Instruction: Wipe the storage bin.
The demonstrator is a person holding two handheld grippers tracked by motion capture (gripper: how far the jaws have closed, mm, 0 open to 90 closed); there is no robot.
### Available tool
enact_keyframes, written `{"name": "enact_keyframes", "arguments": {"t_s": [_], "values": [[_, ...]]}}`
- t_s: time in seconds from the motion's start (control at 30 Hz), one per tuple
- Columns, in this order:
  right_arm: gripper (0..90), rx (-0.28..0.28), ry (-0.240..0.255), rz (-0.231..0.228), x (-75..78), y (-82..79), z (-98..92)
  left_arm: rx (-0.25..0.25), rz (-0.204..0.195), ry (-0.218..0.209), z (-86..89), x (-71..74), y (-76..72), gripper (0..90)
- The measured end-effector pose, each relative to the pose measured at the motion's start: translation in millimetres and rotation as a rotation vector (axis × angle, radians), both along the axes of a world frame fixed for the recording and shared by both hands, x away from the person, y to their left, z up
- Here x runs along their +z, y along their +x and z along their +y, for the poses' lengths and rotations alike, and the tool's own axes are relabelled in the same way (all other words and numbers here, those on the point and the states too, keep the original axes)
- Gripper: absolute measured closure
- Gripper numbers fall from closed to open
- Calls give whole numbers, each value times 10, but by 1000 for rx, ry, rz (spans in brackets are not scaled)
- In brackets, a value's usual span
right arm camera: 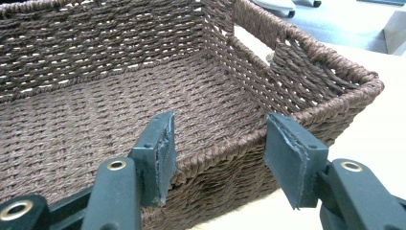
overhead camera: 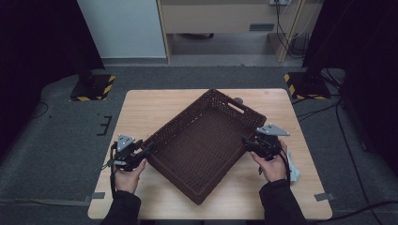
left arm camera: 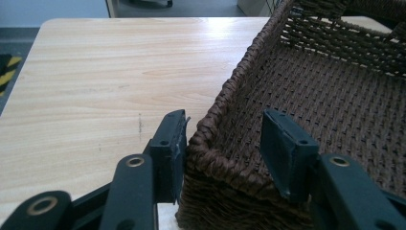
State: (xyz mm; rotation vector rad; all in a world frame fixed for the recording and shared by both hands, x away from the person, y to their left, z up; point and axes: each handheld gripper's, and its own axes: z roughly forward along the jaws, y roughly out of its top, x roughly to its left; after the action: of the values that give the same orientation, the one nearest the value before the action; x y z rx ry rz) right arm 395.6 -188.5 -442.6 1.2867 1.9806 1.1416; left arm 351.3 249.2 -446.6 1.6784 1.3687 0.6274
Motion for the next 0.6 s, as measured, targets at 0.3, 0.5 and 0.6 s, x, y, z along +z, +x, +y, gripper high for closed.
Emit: {"name": "enact_keyframes", "arguments": {"t_s": [0.3,0.5,0.6], "values": [[451,3,-19,-14,50,-9,-6,8,29,50,-18,-50,177,632],[421,-13,-25,-18,36,14,-35,20,25,67,2,-51,295,646],[422,-11,-24,-15,21,14,-30,23,26,84,2,-48,369,648]]}}
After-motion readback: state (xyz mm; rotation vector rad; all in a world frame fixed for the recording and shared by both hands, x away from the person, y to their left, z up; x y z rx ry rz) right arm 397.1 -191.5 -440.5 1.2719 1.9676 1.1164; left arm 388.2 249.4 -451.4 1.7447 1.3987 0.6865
